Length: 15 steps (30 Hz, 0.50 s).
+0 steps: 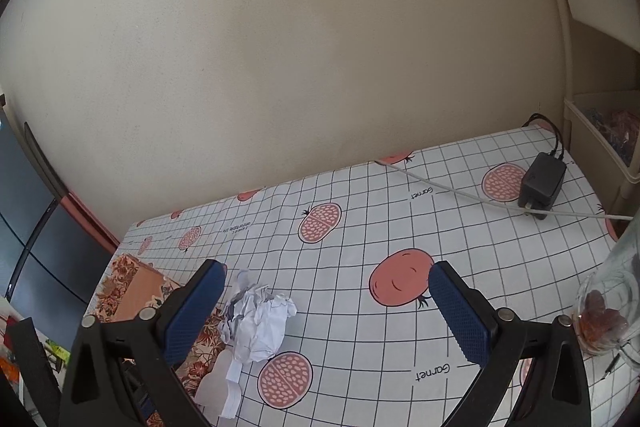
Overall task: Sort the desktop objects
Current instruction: 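Move both grippers out of the box toward the white piece and crumpled paper, then grasp the crumpled white paper with the right gripper while the left grasps the white plastic piece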
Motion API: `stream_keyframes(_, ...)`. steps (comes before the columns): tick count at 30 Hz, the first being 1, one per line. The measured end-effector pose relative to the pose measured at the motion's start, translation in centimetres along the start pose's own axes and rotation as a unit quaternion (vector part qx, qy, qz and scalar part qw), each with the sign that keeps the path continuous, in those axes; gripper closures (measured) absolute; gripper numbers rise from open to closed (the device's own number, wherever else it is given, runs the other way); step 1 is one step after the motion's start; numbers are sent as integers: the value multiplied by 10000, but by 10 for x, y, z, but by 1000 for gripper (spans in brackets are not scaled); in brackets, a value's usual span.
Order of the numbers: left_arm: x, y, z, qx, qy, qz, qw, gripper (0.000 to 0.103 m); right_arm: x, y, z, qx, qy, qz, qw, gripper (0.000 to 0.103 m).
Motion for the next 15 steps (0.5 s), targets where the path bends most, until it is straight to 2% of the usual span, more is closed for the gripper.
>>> stream_keyframes(7, -10, -24, 11, 438, 15, -322, 9985, 0, -20, -12, 18, 399, -370, 49, 9985, 0)
stream_keyframes(15, -21, -40, 22, 567, -42, -542, 9969, 0, -53, -24, 41, 800, -895, -46, 9928, 0)
Point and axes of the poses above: each gripper's, at about its wrist camera, not at the fingertips, and z roughly the way its jaws point, y to its right, x to its top, the point moved 8 cm from there along z, roughly the way its jaws point, and after that the axes turned 12 degrees about y, right-handed, at the moved point
